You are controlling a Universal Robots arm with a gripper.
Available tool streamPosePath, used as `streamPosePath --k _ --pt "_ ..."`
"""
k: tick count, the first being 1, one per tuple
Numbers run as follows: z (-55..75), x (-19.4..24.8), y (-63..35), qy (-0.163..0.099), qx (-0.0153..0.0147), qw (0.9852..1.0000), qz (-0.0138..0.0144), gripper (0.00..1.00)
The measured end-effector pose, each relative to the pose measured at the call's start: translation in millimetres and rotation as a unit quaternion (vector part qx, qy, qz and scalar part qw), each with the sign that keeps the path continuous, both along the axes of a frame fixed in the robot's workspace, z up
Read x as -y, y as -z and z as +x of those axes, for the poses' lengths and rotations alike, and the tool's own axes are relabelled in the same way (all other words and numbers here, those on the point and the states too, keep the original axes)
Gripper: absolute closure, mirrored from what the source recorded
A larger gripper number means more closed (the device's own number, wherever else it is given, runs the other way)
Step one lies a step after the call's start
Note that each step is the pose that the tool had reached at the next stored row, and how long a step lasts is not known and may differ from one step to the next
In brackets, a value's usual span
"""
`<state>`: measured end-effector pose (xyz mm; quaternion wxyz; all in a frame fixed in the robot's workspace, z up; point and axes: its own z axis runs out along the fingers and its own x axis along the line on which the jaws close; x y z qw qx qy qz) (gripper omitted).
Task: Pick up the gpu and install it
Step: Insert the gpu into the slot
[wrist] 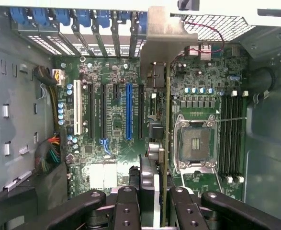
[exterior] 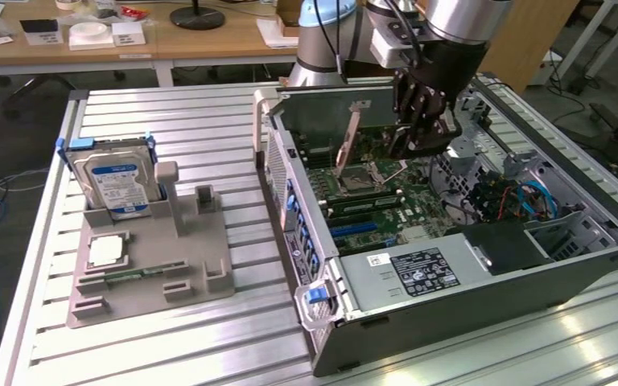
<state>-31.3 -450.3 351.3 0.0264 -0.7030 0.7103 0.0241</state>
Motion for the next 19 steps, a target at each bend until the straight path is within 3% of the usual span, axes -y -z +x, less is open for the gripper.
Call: streamPosePath --k 2,3,7,19 --pt "-0.1 -0.4 1.0 0.000 -0.0001 1.0000 -0.0066 0.72" --pt "0.0 -0.6 1.8 0.000 0.0000 1.0000 -0.0075 0.72" --pt "-1.6 -0.7 3.2 0.000 0.0000 1.0000 -0.0075 0.72" --pt "-16.6 -1.1 24.5 0.000 0.0000 1.0000 -0.0075 0.72"
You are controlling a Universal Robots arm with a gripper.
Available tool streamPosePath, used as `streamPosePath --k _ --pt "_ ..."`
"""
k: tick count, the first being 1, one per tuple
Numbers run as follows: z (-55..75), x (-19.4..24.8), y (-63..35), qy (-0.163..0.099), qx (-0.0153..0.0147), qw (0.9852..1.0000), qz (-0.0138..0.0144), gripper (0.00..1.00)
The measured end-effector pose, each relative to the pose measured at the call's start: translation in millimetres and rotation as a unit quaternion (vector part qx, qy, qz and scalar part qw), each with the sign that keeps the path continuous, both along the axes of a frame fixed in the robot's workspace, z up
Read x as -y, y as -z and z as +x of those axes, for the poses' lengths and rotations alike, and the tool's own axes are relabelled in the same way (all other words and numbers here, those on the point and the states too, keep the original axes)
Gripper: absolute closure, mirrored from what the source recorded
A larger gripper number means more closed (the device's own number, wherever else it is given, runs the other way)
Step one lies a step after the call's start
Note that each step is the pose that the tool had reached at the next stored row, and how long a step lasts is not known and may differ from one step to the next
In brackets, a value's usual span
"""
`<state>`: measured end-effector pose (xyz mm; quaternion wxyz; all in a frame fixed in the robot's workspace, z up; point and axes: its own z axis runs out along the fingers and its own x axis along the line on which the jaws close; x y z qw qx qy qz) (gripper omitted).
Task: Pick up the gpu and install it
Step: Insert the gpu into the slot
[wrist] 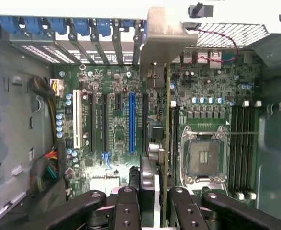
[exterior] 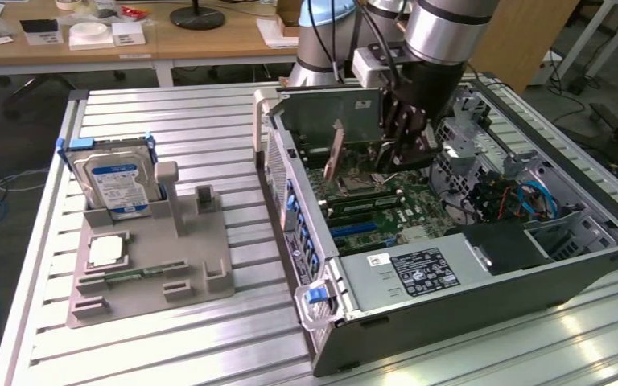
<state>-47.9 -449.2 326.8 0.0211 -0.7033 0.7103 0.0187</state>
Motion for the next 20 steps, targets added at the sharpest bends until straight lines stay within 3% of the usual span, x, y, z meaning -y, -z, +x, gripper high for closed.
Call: streamPosePath --k 6,20 --pt "-0.1 0.8 9.1 -0.012 0.0000 0.9999 0.0006 0.72" --pt "-6.2 3.0 25.6 -0.012 -0.0005 0.9999 0.0006 0.72"
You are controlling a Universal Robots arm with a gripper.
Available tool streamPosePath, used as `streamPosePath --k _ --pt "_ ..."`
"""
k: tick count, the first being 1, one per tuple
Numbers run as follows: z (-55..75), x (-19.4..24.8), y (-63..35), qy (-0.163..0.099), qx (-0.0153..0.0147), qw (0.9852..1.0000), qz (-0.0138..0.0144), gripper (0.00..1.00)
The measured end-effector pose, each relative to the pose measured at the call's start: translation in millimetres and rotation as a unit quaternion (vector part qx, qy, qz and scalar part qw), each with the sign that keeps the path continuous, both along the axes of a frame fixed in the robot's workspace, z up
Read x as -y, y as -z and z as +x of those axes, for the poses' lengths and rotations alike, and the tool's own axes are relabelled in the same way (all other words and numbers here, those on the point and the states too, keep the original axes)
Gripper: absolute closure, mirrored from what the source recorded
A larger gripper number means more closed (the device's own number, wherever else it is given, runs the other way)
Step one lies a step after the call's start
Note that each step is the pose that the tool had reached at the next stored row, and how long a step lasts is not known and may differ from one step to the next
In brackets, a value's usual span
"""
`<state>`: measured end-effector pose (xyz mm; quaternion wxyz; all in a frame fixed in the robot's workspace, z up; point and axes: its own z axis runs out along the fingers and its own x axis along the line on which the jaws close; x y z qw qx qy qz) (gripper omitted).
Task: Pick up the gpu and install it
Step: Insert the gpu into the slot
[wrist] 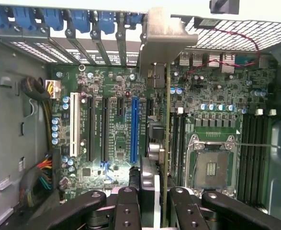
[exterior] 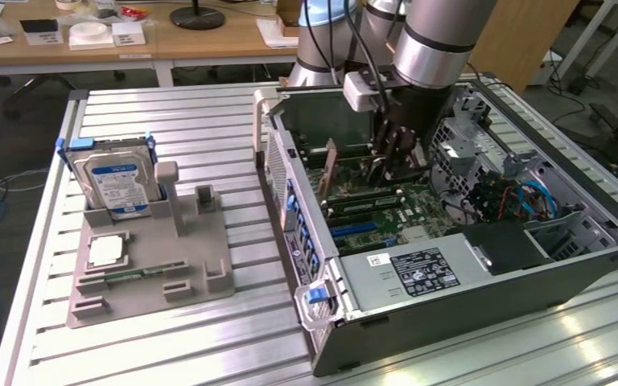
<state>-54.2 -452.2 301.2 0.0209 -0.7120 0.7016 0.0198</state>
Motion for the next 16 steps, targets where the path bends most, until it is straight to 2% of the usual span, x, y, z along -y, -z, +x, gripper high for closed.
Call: streamPosePath --k 4,11,16 --pt "-0.1 2.0 5.8 0.000 -0.0001 1.0000 0.0000 0.72" --pt "-3.8 2.6 10.6 0.000 -0.0001 1.0000 -0.0001 0.72" --pt "-4.1 7.0 15.5 0.000 -0.0001 1.0000 0.0000 0.72"
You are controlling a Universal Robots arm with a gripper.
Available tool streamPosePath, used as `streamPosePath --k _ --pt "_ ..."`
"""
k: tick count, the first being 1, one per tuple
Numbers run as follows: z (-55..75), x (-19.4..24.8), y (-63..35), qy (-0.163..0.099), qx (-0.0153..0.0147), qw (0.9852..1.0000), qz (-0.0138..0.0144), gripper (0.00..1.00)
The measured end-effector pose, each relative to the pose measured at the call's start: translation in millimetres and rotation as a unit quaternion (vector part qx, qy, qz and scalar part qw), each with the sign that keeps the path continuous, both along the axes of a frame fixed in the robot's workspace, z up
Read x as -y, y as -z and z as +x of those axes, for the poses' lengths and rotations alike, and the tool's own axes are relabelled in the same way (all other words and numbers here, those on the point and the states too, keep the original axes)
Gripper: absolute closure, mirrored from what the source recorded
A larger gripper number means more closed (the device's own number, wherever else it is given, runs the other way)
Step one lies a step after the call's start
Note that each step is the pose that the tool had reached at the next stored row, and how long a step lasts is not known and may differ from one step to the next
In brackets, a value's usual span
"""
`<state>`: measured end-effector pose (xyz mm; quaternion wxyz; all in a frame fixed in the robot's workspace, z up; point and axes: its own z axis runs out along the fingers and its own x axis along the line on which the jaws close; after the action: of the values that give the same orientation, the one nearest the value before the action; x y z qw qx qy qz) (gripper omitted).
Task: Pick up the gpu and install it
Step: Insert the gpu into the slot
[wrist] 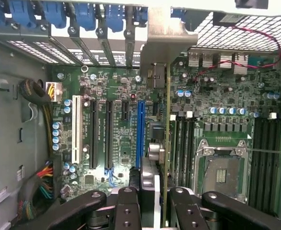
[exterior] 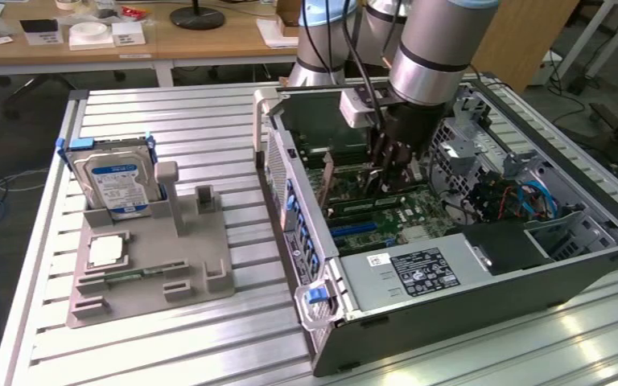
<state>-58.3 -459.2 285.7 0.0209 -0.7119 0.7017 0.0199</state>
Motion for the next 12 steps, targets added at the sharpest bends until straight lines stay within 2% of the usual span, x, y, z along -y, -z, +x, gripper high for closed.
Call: streamPosePath --k 12 --pt "-4.3 0.8 18.7 0.000 -0.0003 1.0000 0.0001 0.72"
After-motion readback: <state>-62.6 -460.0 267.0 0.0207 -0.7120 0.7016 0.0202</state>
